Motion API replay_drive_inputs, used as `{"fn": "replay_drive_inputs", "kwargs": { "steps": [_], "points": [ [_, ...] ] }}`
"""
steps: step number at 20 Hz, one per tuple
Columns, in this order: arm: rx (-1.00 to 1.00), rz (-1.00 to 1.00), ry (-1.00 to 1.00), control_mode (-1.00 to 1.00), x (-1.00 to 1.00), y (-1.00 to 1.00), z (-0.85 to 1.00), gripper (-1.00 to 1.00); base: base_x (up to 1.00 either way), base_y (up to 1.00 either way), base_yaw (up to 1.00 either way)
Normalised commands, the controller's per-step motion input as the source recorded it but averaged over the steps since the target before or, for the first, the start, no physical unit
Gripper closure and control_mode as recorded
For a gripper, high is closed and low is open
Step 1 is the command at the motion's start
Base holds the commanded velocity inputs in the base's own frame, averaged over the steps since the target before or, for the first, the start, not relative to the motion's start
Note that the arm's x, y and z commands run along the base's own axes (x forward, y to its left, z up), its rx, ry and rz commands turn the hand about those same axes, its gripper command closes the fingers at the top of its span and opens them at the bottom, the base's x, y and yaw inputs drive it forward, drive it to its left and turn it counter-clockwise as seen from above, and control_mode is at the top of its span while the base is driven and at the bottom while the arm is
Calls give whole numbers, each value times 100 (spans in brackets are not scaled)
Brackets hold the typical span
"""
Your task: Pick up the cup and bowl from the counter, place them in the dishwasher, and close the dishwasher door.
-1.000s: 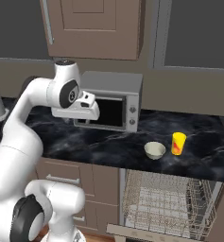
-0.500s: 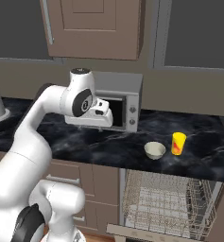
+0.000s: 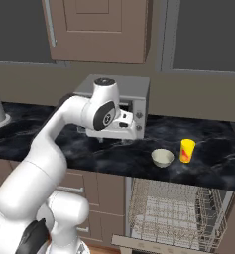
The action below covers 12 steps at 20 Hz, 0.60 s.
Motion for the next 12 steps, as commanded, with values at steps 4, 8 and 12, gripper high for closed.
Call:
{"fn": "replay_drive_inputs", "kwargs": {
  "steps": [4, 8, 12],
  "points": [
    [0, 0, 0, -100, 3, -58, -18, -100, 0, 0, 0],
    [0, 0, 0, -100, 19, -51, -21, -100, 0, 0, 0],
    [-1, 0, 0, -100, 26, -48, -15, -100, 0, 0, 0]
  ]
}}
